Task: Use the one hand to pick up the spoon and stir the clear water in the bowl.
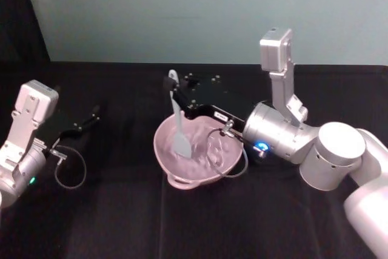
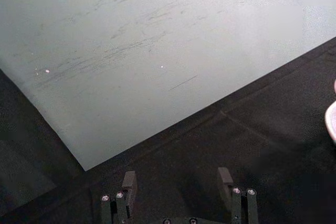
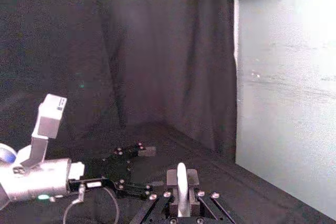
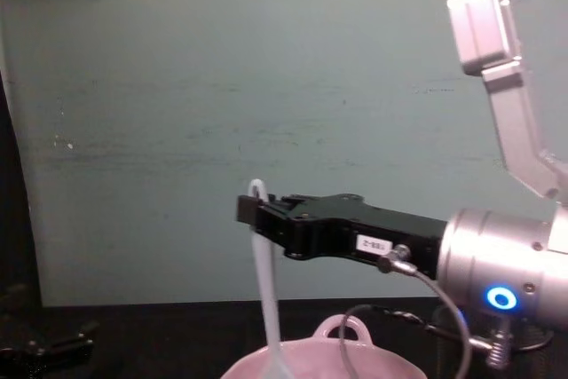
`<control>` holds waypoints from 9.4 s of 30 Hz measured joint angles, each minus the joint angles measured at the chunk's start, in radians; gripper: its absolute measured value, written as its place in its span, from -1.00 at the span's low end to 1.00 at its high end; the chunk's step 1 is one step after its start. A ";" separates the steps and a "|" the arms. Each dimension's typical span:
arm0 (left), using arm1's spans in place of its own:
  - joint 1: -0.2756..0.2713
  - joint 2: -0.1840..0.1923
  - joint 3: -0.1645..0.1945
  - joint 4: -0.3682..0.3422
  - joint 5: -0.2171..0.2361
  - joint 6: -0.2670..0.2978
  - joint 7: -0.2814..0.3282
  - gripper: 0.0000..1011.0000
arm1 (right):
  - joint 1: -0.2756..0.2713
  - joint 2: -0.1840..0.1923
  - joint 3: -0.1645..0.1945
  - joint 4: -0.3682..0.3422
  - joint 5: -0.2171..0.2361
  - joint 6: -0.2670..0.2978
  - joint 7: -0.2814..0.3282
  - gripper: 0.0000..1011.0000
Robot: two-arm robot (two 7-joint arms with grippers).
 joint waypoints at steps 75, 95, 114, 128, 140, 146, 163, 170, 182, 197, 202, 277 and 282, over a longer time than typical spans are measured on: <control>0.000 0.000 0.000 0.000 0.000 0.000 0.000 1.00 | 0.102 -0.081 0.055 0.252 0.047 -0.114 0.032 -0.77; 0.000 0.000 0.000 0.000 0.000 0.000 0.000 1.00 | -0.010 0.009 0.120 0.082 0.039 -0.082 -0.028 -0.77; 0.000 0.000 0.000 0.000 0.000 0.000 0.000 1.00 | -0.038 -0.026 0.017 0.020 0.047 -0.043 0.021 -0.77; 0.000 0.000 0.000 0.000 0.000 0.000 0.000 1.00 | 0.070 -0.079 0.033 0.196 0.060 -0.098 0.035 -0.77; 0.000 0.000 0.000 0.000 0.000 0.000 0.000 1.00 | 0.046 -0.030 0.100 0.182 0.059 -0.099 -0.014 -0.77; 0.000 0.000 0.000 0.000 0.000 0.000 0.000 1.00 | -0.002 0.007 0.121 0.109 0.052 -0.076 -0.039 -0.77; 0.000 0.000 0.000 0.000 0.000 0.000 0.000 1.00 | -0.047 0.001 0.050 -0.001 0.027 -0.035 -0.013 -0.77; 0.000 0.000 0.000 0.000 0.000 0.000 0.000 1.00 | -0.045 0.004 0.050 -0.032 0.028 -0.041 -0.019 -0.77; 0.000 0.000 0.000 0.000 0.000 0.000 0.000 1.00 | -0.126 0.107 0.196 -0.234 0.063 -0.048 -0.117 -0.77; 0.000 0.000 0.000 0.000 0.000 0.000 0.000 1.00 | -0.247 0.170 0.347 -0.308 0.132 0.041 -0.228 -0.77; 0.000 0.000 0.000 0.000 0.000 0.000 0.000 1.00 | -0.239 0.141 0.352 -0.232 0.169 0.028 -0.213 -0.77; 0.000 0.000 0.000 0.000 0.000 0.000 0.000 1.00 | -0.258 0.336 0.226 -0.045 0.153 0.098 -0.415 0.99; 0.000 0.000 0.000 0.000 0.000 0.000 0.000 1.00 | -0.173 0.271 0.173 0.113 -0.006 -0.098 -0.411 0.99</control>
